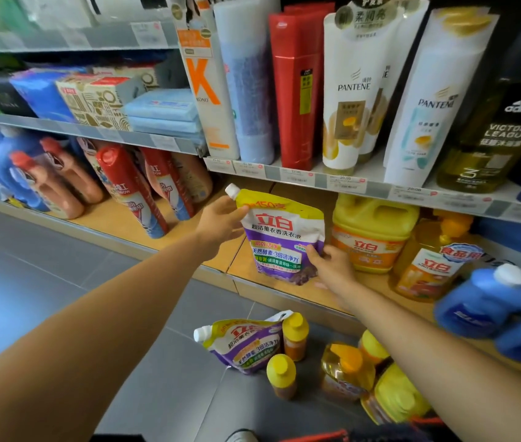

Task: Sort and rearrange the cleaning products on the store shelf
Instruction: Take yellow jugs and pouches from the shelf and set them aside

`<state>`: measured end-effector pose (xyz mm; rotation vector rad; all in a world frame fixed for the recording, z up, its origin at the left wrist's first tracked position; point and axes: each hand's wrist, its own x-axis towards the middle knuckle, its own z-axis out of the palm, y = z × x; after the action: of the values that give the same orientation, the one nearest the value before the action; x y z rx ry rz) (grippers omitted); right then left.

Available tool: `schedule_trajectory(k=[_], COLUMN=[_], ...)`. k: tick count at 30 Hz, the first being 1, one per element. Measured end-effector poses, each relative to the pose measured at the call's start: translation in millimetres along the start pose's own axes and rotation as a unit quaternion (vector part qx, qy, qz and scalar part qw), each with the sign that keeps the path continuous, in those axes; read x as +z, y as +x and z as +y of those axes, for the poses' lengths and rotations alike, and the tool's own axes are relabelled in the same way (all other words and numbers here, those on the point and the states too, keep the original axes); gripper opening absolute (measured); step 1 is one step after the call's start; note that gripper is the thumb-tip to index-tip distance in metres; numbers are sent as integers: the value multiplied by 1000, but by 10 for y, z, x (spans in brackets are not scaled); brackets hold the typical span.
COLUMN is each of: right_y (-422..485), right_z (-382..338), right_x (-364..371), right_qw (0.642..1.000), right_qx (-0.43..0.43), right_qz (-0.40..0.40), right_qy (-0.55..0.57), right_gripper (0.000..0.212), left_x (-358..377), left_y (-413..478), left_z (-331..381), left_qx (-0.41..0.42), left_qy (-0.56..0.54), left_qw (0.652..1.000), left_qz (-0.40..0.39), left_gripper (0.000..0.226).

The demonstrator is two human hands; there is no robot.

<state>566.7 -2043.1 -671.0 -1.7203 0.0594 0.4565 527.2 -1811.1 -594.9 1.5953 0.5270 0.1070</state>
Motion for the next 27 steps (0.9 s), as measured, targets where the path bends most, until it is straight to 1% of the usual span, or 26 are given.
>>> schedule_trajectory(k=[2,4,6,8,10,12,14,15,16,17,18,19,20,21,22,23,24,25,26,27], right_y=[4,63,118,173,233,286,284,270,240,191,128,57,-12,-78,-135,-180,-220,-257,-286,-306], right_z=[14,2,-63,-154,-226,-242,-209,-168,-119,-66,-10,46,90,127,158,178,193,200,205,214], right_x=[70,142,214,288,349,391,403,404,401,404,404,400,387,365,333,299,269,248,231,226], right_qw=[997,993,987,975,961,962,975,984,991,996,998,997,991,979,959,929,892,853,817,790], right_qx=[37,46,58,66,53,14,-12,-18,-23,-29,-35,-48,-69,-94,-113,-128,-137,-140,-143,-149], right_qz=[-8,3,-6,-35,-73,-102,-100,-86,-69,-55,-50,-61,-88,-133,-185,-237,-281,-312,-325,-321], right_qy=[68,110,149,207,263,253,198,158,110,60,15,-26,-70,-120,-182,-252,-325,-394,-454,-501], right_gripper=[12,11,12,10,8,16,40,54,63,68,70,69,65,61,61,64,68,72,73,67], left_x=[11,-7,-36,-70,-115,-189,-289,-350,-415,-484,-544,-595,-633,-660,-678,-696,-711,-722,-730,-734], left_y=[49,94,109,106,88,57,0,-40,-91,-146,-210,-288,-368,-453,-539,-616,-693,-773,-850,-924], left_z=[-18,-18,7,33,46,35,-11,-58,-117,-191,-274,-359,-439,-515,-587,-654,-722,-792,-860,-924], left_qx=[9,19,35,50,53,52,41,26,5,-21,-45,-67,-84,-94,-96,-91,-87,-90,-99,-109], left_qy=[-31,-45,-53,-63,-60,-40,0,31,72,124,183,237,278,304,331,368,408,443,469,490], left_qw=[999,998,996,992,988,989,994,995,994,990,982,969,955,944,932,916,897,877,859,842], left_qz=[24,48,67,97,130,133,104,91,81,62,29,-14,-55,-87,-111,-129,-146,-164,-181,-198], left_gripper=[22,26,17,11,10,15,29,38,44,49,49,48,45,44,45,47,49,52,54,56])
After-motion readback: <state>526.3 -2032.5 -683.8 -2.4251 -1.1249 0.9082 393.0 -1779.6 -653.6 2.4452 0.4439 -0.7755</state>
